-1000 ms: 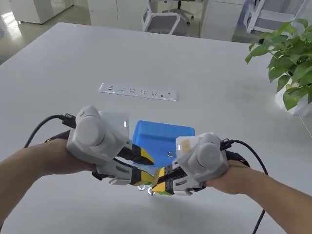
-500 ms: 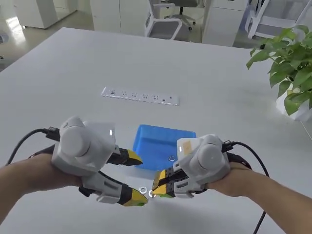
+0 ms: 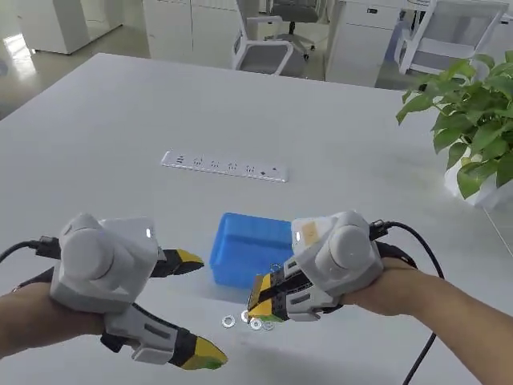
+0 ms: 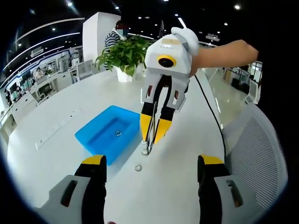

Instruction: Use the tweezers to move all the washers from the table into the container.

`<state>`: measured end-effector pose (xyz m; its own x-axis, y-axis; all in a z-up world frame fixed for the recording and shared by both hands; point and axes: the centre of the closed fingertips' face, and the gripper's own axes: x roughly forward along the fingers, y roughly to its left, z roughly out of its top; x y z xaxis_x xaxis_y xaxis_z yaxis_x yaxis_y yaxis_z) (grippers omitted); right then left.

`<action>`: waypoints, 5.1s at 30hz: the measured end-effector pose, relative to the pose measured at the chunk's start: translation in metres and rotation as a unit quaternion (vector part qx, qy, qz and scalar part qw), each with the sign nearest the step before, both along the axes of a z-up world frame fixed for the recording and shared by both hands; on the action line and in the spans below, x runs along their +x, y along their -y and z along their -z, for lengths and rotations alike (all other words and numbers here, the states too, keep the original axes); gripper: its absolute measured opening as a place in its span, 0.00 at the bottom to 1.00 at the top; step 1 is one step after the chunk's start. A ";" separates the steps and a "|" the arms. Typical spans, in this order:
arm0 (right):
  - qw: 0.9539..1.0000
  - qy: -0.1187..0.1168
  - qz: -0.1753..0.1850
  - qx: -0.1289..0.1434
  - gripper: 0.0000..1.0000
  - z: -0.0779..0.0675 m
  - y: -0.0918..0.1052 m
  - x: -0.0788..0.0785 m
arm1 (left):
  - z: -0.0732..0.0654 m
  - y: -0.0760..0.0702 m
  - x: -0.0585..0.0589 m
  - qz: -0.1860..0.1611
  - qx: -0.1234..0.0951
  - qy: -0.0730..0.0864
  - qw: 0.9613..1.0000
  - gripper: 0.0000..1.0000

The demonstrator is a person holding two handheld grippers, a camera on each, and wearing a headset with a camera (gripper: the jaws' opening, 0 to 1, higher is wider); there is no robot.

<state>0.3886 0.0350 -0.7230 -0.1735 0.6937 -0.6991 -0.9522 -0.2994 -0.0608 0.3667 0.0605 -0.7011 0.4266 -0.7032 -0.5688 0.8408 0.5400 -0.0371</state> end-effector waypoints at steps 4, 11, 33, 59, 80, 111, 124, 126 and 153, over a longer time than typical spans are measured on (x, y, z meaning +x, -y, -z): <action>1.000 0.005 -0.007 0.000 0.07 -0.009 0.000 0.001 | -0.002 -0.004 -0.001 -0.012 -0.008 -0.001 1.000 0.92; 1.000 0.015 -0.015 0.005 0.08 -0.027 -0.002 0.009 | -0.006 -0.004 -0.002 -0.020 -0.018 -0.002 1.000 0.95; 0.999 0.038 -0.015 0.026 0.08 -0.045 -0.019 0.061 | -0.009 -0.006 -0.001 -0.036 -0.026 -0.007 0.999 0.99; 0.999 0.045 0.009 0.006 0.08 0.005 -0.027 0.105 | -0.006 -0.011 0.009 -0.039 -0.022 -0.004 0.999 0.99; 0.999 0.024 0.029 -0.015 0.08 0.033 -0.020 0.112 | -0.024 -0.009 0.016 -0.053 -0.057 0.011 0.997 0.99; 0.999 0.020 0.030 -0.018 0.09 0.038 -0.018 0.112 | -0.032 0.016 0.090 -0.007 -0.059 0.051 0.997 0.44; 0.999 0.025 0.026 -0.019 0.09 0.039 -0.015 0.113 | -0.023 0.033 0.116 0.019 -0.040 0.056 0.997 0.26; 0.999 0.026 0.025 -0.019 0.09 0.039 -0.015 0.113 | -0.023 0.035 0.118 0.024 -0.039 0.058 0.997 0.25; 0.999 0.037 0.009 -0.024 0.09 0.039 -0.016 0.109 | -0.015 0.045 0.131 0.050 -0.005 0.062 0.997 0.07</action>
